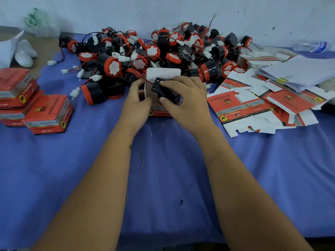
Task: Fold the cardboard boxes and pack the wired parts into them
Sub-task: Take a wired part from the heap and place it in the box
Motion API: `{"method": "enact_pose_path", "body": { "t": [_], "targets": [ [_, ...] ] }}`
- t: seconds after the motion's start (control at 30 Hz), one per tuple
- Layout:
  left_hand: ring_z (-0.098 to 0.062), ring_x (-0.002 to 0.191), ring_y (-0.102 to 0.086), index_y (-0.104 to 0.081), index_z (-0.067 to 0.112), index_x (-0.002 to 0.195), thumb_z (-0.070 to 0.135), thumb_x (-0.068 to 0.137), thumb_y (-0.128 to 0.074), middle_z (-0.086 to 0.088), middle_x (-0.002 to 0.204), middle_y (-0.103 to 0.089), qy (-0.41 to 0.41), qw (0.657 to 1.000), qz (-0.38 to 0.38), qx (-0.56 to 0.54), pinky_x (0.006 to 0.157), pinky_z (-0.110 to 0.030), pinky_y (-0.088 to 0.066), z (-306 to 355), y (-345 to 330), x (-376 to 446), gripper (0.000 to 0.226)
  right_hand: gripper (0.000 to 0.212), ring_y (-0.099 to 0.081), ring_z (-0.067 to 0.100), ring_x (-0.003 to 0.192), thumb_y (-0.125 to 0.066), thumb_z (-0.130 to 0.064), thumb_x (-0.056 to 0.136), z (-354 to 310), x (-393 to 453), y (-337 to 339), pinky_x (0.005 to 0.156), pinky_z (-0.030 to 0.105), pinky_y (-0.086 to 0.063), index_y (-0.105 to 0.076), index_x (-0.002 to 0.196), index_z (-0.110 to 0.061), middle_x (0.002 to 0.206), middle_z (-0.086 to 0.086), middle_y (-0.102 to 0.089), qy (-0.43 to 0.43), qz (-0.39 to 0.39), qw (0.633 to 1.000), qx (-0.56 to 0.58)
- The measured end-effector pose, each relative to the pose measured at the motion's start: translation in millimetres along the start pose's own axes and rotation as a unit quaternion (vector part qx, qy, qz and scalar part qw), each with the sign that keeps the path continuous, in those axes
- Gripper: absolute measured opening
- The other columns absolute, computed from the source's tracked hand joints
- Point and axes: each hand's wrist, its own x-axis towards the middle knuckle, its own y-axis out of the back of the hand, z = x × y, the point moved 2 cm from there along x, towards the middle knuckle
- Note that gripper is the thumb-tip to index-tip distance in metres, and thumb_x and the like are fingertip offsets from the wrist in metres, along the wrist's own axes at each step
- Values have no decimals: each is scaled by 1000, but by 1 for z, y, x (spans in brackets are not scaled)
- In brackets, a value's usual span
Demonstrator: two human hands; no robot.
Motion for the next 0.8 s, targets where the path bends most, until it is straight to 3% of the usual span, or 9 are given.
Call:
{"method": "enact_pose_path", "body": {
  "t": [0.17, 0.3, 0.43, 0.5, 0.57, 0.63, 0.7, 0.8],
  "targets": [
    [-5, 102, -64, -53, 28, 131, -1, 92, -45, 13, 112, -66, -31, 999, -29, 9, 89, -27, -56, 5, -1, -4, 49, 33, -51, 25, 114, -72, -24, 80, -3, 7, 0, 96, 30, -23, -72, 113, -20, 118, -2, -66, 26, -23, 999, -34],
    [-7, 100, -63, -53, 30, 132, 0, 91, -43, 16, 108, -67, -36, 999, -34, 19, 89, -33, -55, 5, -2, -5, 51, 31, -51, 25, 115, -70, -22, 80, -2, 7, 0, 96, 28, -21, -72, 111, -19, 120, -1, -64, 20, -33, 998, -45],
    [-11, 110, -60, -37, 39, 147, 0, 92, -42, 13, 127, -60, -13, 999, -30, 6, 96, -36, -53, 6, -4, -4, 67, 32, -48, 26, 118, -69, -20, 81, -2, 8, -1, 95, 29, -19, -71, 114, -21, 126, 1, -61, 19, -59, 996, -65],
    [-6, 115, -55, -24, 37, 154, 1, 93, -43, 11, 139, -52, -2, 1000, -24, -12, 100, -33, -49, 5, -3, -3, 73, 31, -48, 24, 116, -67, -21, 81, -2, 8, -1, 90, 28, -17, -71, 112, -22, 122, -2, -62, 27, -65, 994, -86],
    [5, 111, -52, -20, 35, 155, 1, 93, -43, 15, 138, -49, -5, 1000, -21, -20, 95, -24, -48, 6, -2, -3, 74, 29, -49, 22, 113, -64, -24, 80, -2, 7, 0, 86, 31, -16, -72, 108, -23, 115, -6, -65, 36, -69, 991, -113],
    [14, 92, -55, -26, 37, 151, 0, 92, -45, 19, 124, -54, -13, 1000, -12, -23, 80, -16, -51, 5, -2, -4, 72, 28, -49, 21, 110, -60, -28, 80, -2, 6, 0, 86, 34, -17, -72, 105, -25, 108, -9, -68, 36, -67, 987, -139],
    [9, 81, -58, -33, 41, 144, -1, 90, -47, 8, 115, -59, -11, 999, 1, -33, 71, -13, -50, 6, -1, -4, 71, 30, -47, 21, 110, -55, -32, 80, -2, 5, -2, 89, 36, -16, -71, 105, -26, 106, -10, -68, 33, -67, 985, -152],
    [5, 81, -60, -40, 47, 133, -3, 88, -49, 0, 115, -62, -13, 999, 16, -45, 69, -14, -51, 6, -1, -4, 68, 34, -44, 21, 113, -47, -35, 80, -1, 5, -6, 92, 36, -14, -70, 104, -28, 107, -10, -65, 29, -71, 984, -159]
  ]
}}
